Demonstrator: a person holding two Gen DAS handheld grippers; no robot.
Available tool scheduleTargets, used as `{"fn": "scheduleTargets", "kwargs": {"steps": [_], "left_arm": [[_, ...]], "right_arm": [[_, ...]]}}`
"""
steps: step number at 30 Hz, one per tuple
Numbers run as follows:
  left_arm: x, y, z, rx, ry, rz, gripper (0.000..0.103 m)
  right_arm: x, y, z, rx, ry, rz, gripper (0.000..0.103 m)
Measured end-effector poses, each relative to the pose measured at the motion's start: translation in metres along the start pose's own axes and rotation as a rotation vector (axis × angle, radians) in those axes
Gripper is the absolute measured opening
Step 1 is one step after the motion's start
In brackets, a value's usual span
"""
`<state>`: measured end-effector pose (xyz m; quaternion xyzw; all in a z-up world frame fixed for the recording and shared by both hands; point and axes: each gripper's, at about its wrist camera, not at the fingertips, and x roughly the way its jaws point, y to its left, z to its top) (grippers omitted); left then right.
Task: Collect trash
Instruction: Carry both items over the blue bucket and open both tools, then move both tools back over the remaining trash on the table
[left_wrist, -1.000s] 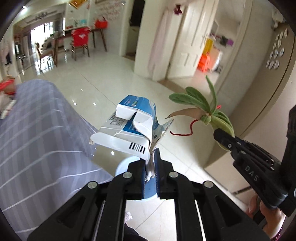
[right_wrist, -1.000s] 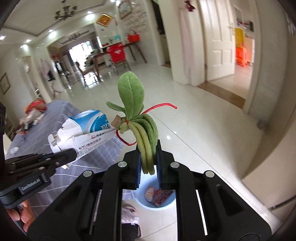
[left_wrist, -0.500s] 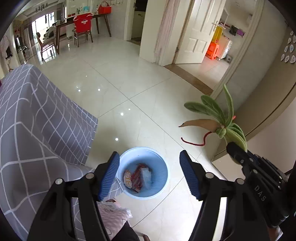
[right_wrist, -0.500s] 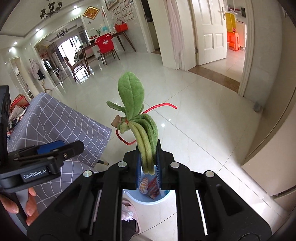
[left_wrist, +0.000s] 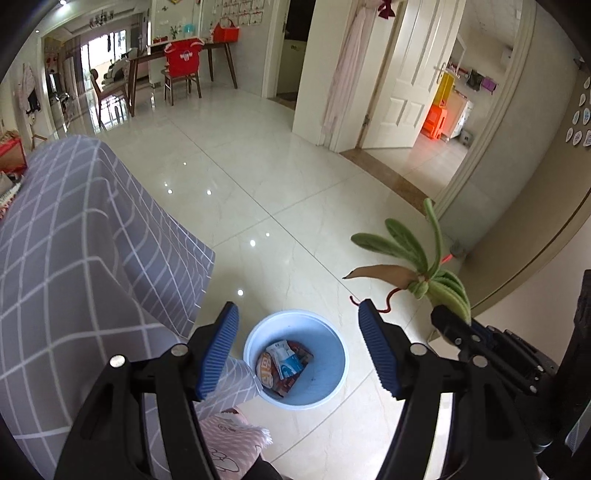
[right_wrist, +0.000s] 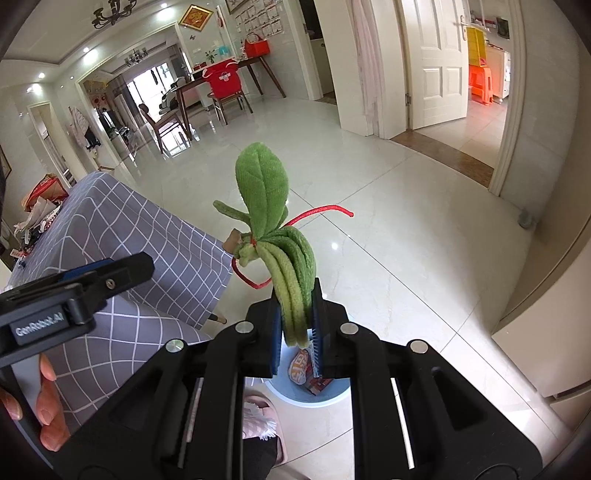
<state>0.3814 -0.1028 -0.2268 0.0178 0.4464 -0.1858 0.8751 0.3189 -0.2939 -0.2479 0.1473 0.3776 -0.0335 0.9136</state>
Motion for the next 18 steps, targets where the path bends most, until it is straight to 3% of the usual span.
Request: {"fn": "scheduleTargets", "kwargs": {"steps": [5, 6, 7, 8, 18], "left_arm": [[-0.013, 0.009, 0.004, -0.019, -0.039, 0.003, 0.066], [-0.014, 0.011, 0.005, -0.023, -0.044, 0.004, 0.067], [-0.016, 0.013, 0.006, -0.027, -0.048, 0.006, 0.068], [-0.017, 0.015, 0.006, -0.029, -0.050, 0.008, 0.069], [-0.041, 0.035, 0.008, -0.049, -0.080, 0.004, 0.069]], "right_arm": [[0.006, 0.004, 0.006, -0.009, -0.007, 0.008, 0.017], [0.010, 0.004, 0.007, -0.010, -0.005, 0.006, 0.032], [0.015, 0.005, 0.008, -0.009, 0.001, -0.003, 0.060], [0.018, 0.005, 0.008, -0.005, 0.001, -0.019, 0.067], [0.000, 0.023, 0.010, -0.014, -0.013, -0.015, 0.067]]}}
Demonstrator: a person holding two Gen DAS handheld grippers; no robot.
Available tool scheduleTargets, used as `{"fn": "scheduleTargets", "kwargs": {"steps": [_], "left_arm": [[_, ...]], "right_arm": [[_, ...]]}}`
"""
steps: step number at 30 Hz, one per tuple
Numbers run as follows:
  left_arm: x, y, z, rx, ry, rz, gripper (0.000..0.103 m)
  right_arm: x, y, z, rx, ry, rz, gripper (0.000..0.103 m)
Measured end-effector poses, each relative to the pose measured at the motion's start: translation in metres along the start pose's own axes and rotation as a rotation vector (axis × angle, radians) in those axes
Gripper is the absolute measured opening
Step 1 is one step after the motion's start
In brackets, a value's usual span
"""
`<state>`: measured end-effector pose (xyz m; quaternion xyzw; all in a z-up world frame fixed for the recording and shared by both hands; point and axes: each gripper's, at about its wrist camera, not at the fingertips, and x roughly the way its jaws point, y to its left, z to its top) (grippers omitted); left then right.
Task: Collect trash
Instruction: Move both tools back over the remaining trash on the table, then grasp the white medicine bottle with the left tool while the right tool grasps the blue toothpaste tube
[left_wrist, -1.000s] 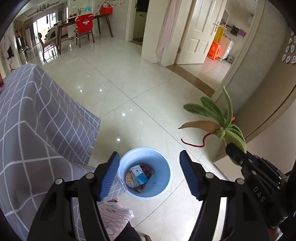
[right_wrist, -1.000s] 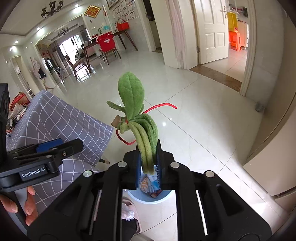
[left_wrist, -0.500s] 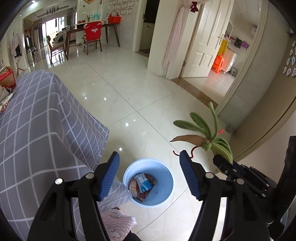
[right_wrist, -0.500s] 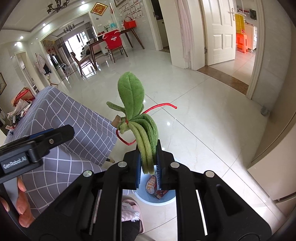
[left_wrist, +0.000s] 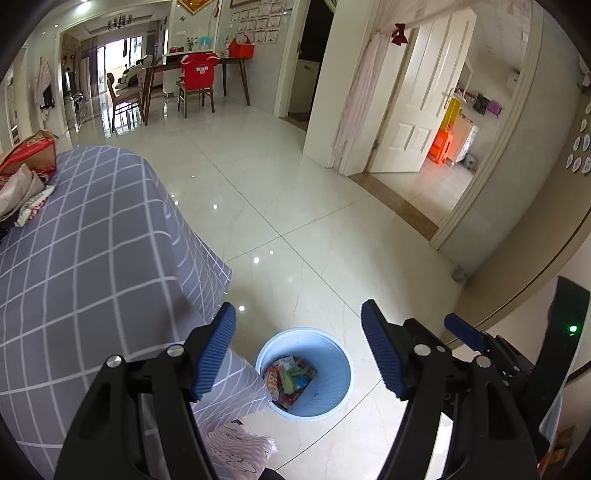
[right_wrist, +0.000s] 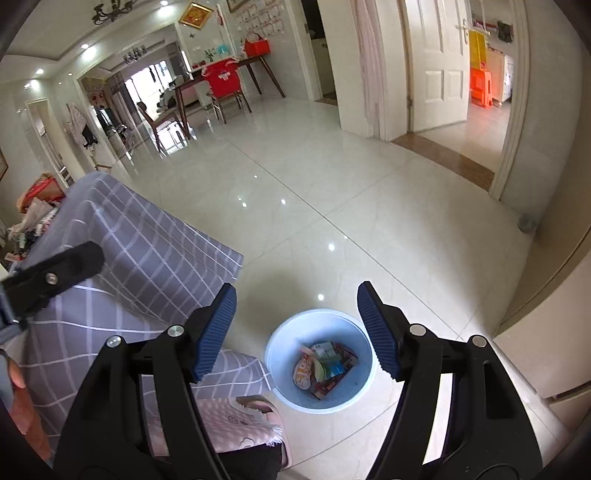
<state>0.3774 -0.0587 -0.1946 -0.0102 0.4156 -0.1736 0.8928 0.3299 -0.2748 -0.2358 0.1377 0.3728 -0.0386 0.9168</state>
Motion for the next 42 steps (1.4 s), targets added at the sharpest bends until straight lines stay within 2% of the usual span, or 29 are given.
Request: {"fn": "scheduleTargets", "kwargs": {"steps": [7, 12, 17, 24, 29, 36, 37, 39, 42], "left_arm": [[-0.043, 0.029, 0.000, -0.024, -0.062, 0.015, 0.069], [-0.085, 0.074, 0.003, -0.064, -0.118, 0.085, 0.070], [-0.126, 0.147, -0.007, -0.126, -0.148, 0.212, 0.070], [-0.159, 0.251, -0.030, -0.289, -0.123, 0.340, 0.073], [-0.161, 0.290, -0.043, -0.361, -0.102, 0.349, 0.074], [-0.139, 0.304, -0.036, -0.328, -0.062, 0.342, 0.074], [-0.136, 0.307, -0.035, -0.325, -0.057, 0.346, 0.072], [-0.129, 0.309, -0.036, -0.319, -0.033, 0.347, 0.052], [-0.126, 0.313, -0.032, -0.308, -0.032, 0.328, 0.051]], "right_arm": [[-0.045, 0.049, 0.016, -0.059, -0.088, 0.070, 0.067], [-0.063, 0.101, 0.021, -0.127, -0.116, 0.139, 0.067], [-0.069, 0.168, 0.018, -0.223, -0.107, 0.221, 0.067], [-0.059, 0.253, 0.008, -0.341, -0.065, 0.306, 0.067], [-0.045, 0.304, -0.002, -0.407, -0.023, 0.350, 0.067], [-0.028, 0.341, -0.006, -0.464, 0.012, 0.354, 0.067], [-0.025, 0.346, -0.005, -0.470, 0.017, 0.350, 0.067], [-0.019, 0.354, -0.003, -0.479, 0.024, 0.350, 0.067], [-0.011, 0.368, 0.000, -0.503, 0.032, 0.349, 0.067]]}}
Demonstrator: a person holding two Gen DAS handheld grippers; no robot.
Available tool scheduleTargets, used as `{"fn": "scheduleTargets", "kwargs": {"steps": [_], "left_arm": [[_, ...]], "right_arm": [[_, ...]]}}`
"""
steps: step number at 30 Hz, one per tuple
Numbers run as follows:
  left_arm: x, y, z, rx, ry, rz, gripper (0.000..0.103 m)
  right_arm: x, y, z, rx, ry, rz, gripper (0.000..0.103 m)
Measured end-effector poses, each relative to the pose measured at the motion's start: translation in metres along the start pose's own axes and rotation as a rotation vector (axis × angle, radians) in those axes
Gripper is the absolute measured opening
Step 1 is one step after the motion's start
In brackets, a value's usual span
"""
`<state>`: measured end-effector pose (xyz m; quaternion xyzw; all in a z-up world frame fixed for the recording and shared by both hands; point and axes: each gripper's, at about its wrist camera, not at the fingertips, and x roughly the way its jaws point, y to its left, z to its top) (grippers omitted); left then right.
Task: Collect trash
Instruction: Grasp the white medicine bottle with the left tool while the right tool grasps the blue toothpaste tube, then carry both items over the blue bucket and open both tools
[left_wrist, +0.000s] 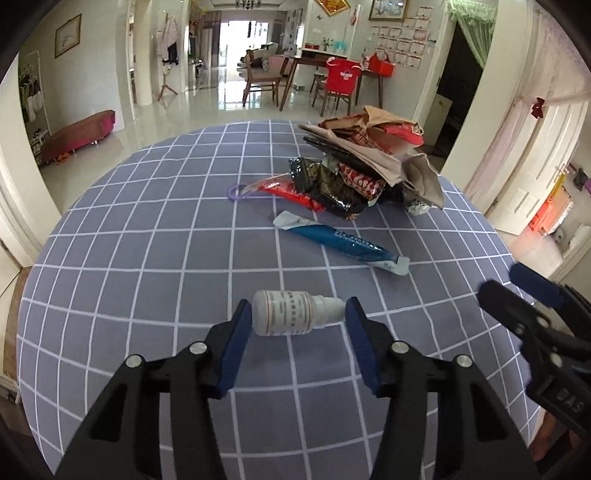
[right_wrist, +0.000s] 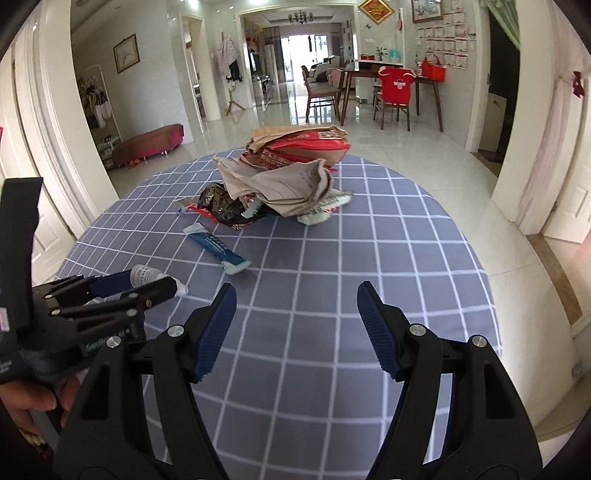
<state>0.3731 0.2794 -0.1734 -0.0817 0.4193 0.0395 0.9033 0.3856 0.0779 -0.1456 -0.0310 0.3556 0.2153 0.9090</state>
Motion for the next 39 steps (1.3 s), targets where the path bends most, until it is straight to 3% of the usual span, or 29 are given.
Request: {"fn": "scheduleTargets", "kwargs": {"steps": [9, 18, 21, 23, 25, 32, 39], "left_arm": [[-0.010, 0.033, 0.010, -0.067, -0.083, 0.020, 0.050], [-0.017, 0.052, 0.014, -0.095, -0.104, 0.037, 0.050], [-0.020, 0.050, 0.011, -0.091, -0.104, 0.033, 0.050], [-0.022, 0.045, 0.011, -0.086, -0.102, 0.030, 0.050], [-0.025, 0.038, 0.010, -0.079, -0.103, 0.025, 0.050], [-0.046, 0.012, 0.005, -0.043, -0.124, 0.013, 0.050], [-0.071, -0.043, -0.004, 0.023, -0.144, -0.025, 0.050]], "right_arm": [[0.048, 0.035, 0.023, -0.096, 0.064, 0.040, 0.067], [0.083, 0.059, 0.038, -0.158, 0.127, 0.082, 0.066], [0.094, 0.062, 0.040, -0.171, 0.171, 0.105, 0.041], [0.094, 0.067, 0.040, -0.222, 0.166, 0.071, 0.023], [0.088, 0.068, 0.037, -0.230, 0.169, 0.088, 0.013], [0.048, 0.050, 0.018, -0.191, 0.133, 0.130, 0.011], [-0.017, -0.002, 0.008, -0.113, 0.049, 0.136, 0.011]]}}
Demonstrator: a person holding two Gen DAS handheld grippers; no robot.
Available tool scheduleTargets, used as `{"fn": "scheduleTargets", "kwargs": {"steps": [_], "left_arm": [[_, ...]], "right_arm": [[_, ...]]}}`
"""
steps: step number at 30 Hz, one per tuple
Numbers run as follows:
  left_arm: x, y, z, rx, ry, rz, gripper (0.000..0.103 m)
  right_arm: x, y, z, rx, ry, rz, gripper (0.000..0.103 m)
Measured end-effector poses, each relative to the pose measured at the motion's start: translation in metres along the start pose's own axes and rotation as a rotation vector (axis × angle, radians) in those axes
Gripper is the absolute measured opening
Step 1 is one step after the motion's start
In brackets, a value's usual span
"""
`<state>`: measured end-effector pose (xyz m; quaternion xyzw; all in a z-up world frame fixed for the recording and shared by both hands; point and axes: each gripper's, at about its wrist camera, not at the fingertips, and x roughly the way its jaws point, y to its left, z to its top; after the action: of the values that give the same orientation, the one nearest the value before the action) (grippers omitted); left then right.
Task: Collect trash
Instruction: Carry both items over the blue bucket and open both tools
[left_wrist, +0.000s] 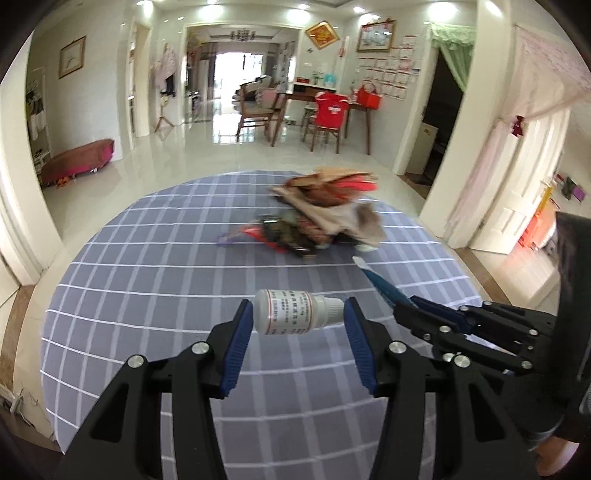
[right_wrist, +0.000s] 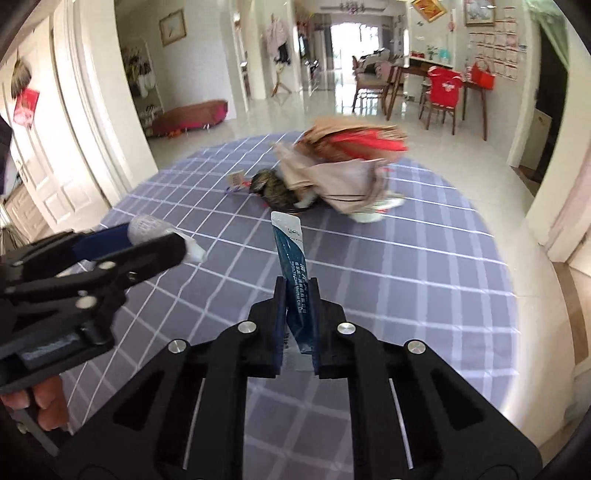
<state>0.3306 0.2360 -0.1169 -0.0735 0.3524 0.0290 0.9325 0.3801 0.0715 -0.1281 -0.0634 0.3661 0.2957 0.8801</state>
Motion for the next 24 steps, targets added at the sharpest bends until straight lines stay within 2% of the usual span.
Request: {"fn": "scheduleTargets", "kwargs": {"steps": [6, 10, 16, 24], "left_arm": [[-0.010, -0.067, -0.006, 0.083, 0.000, -0.059, 0.050], [-0.011, -0.121, -0.012, 0.150, 0.008, -0.109, 0.050], [0.001, -0.211, -0.029, 0.258, 0.052, -0.198, 0.050], [0.026, -0.303, -0.055, 0.373, 0.112, -0.289, 0.050]], "right_arm": [[-0.058, -0.044, -0.029, 0.090, -0.066, -0.043, 0.011], [-0.095, -0.090, -0.058, 0.167, -0.103, -0.088, 0.011], [-0.142, -0.153, -0.104, 0.287, -0.138, -0.164, 0.011], [-0.184, -0.220, -0.163, 0.430, -0.160, -0.251, 0.011]]}}
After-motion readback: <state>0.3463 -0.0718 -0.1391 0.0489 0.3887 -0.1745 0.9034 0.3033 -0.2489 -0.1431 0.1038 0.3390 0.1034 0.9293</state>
